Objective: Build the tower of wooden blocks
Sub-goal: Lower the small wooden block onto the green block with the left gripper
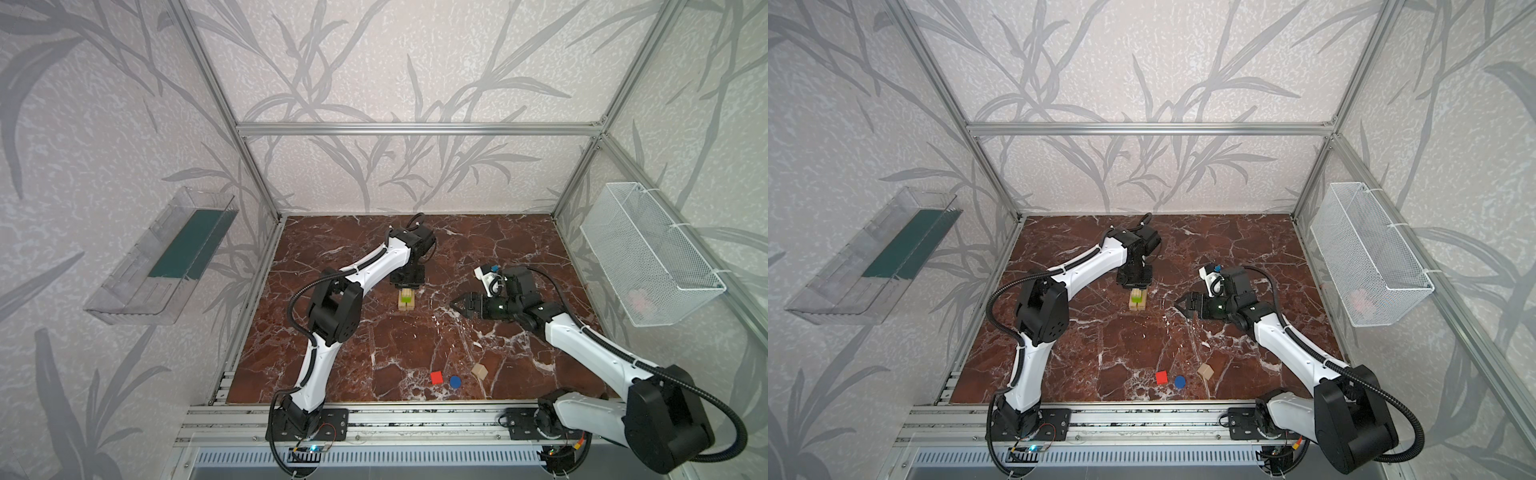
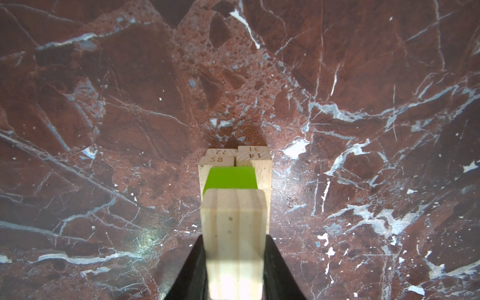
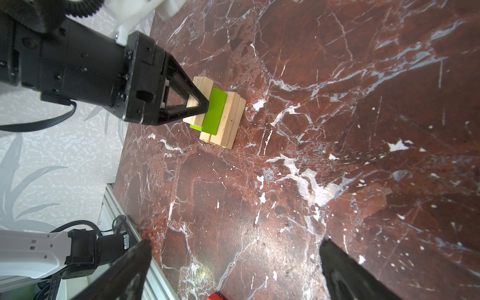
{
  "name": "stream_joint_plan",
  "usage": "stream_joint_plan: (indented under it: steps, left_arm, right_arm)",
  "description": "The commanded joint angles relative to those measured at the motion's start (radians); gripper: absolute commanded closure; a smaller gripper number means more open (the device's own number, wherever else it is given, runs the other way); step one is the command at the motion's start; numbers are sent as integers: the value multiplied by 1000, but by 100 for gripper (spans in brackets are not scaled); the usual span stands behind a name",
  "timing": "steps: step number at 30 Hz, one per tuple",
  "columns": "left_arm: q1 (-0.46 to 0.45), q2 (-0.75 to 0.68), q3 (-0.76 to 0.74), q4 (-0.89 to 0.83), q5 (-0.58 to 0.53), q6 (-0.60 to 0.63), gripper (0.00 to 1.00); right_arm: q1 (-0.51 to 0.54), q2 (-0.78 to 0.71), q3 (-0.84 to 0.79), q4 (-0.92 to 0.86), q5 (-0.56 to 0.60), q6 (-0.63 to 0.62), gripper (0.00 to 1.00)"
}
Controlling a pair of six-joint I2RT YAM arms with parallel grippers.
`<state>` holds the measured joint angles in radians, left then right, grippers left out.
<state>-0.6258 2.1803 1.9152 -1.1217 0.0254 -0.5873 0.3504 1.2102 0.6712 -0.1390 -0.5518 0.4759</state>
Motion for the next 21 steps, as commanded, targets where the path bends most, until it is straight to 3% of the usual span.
stream_joint_plan:
  steps: [1,11,21]
  left_arm:
    - [5,15,11,-26,1,-8,69]
    - [4,17,12,-44,-20,-1,61]
    - [5,13,2,-43,-18,-3,63]
  right_arm:
    - [-7,-7,5,18,-19,6,0]
    - [-11,-6,0,26,-25,13,0]
    - [-14,-6,-3,29,-28,18,0]
